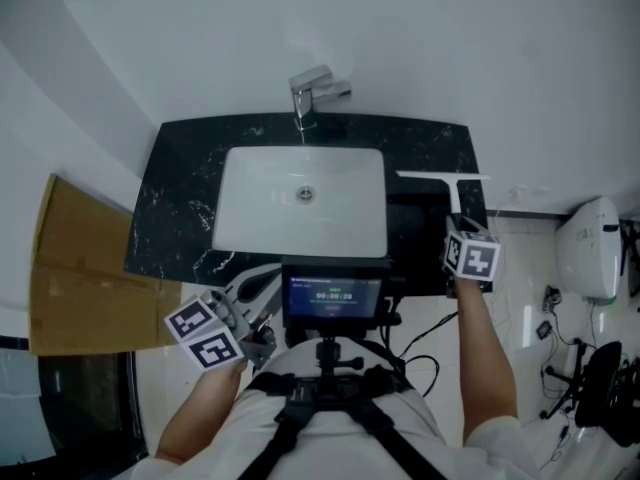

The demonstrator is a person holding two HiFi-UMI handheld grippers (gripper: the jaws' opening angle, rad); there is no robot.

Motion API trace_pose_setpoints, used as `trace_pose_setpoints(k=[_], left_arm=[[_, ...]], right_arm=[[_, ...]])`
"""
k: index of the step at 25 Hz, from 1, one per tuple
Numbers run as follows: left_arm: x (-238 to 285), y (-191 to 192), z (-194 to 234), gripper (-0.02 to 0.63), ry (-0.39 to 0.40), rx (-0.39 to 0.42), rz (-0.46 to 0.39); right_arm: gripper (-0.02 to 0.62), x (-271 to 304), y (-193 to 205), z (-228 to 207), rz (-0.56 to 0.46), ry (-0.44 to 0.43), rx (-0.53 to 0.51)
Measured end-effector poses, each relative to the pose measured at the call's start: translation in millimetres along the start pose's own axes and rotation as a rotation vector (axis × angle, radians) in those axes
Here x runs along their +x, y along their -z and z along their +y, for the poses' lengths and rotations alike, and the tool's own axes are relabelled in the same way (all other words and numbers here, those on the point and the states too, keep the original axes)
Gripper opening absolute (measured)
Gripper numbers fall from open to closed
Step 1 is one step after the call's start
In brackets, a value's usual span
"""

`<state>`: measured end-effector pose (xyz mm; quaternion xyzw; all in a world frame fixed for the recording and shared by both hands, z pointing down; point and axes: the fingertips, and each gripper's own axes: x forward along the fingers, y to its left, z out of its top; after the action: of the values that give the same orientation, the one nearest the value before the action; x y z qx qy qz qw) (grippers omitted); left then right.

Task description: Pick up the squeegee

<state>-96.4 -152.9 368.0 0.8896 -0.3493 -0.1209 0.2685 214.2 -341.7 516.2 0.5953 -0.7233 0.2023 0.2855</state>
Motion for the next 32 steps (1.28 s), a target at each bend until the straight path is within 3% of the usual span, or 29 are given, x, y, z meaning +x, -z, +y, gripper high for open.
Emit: trace_pose_setpoints(k=[32], left_arm=[[3, 2, 5, -0.003, 0.048, -0.024, 0.025]], right_arm=[[0.086, -60, -27, 6, -0.050, -0.002, 0.033]])
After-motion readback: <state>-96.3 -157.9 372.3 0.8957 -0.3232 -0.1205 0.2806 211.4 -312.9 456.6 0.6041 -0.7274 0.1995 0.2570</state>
